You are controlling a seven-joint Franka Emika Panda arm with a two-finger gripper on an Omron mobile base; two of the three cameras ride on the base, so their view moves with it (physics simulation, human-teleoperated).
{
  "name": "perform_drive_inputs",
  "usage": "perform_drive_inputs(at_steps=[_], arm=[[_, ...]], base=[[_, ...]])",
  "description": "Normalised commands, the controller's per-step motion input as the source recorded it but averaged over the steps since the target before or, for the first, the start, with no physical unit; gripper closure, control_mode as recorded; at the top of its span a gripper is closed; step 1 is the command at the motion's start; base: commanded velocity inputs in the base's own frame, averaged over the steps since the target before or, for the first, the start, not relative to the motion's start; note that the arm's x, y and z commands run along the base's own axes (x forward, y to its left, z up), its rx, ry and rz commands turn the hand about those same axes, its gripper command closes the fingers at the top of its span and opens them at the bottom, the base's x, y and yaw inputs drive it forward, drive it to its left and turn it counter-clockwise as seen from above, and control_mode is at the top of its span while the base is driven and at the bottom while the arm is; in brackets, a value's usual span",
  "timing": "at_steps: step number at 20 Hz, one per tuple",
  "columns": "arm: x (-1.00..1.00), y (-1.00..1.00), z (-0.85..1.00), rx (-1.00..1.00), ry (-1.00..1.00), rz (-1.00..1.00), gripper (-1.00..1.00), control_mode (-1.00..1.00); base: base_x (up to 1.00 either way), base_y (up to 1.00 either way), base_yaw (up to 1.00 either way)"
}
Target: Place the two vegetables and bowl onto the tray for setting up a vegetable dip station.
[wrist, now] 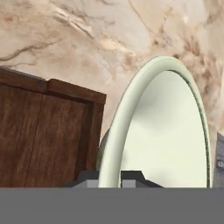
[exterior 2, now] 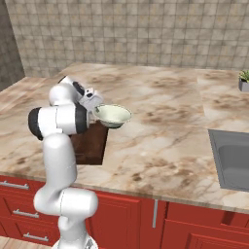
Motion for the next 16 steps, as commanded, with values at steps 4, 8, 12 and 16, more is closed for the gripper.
perform_drive_inputs(at_steps=[4,8,12,16], arm=[[0.01,0.58,0.19,-0.18,0.02,0.04,1.00,-1.00],[0.08,0.58,0.00,-0.02,-0.02,-0.06,1.00,-1.00],[0.00,0.64,-0.16,-0.01,0.00,-0.09,1.00,-1.00],[0.00,0.73,-0.28,-0.01,0.00,-0.07,1.00,-1.00]], base=[[0.00,0.00,0.00],[0.00,0.00,0.00],[0.00,0.00,0.00],[0.00,0.00,0.00]])
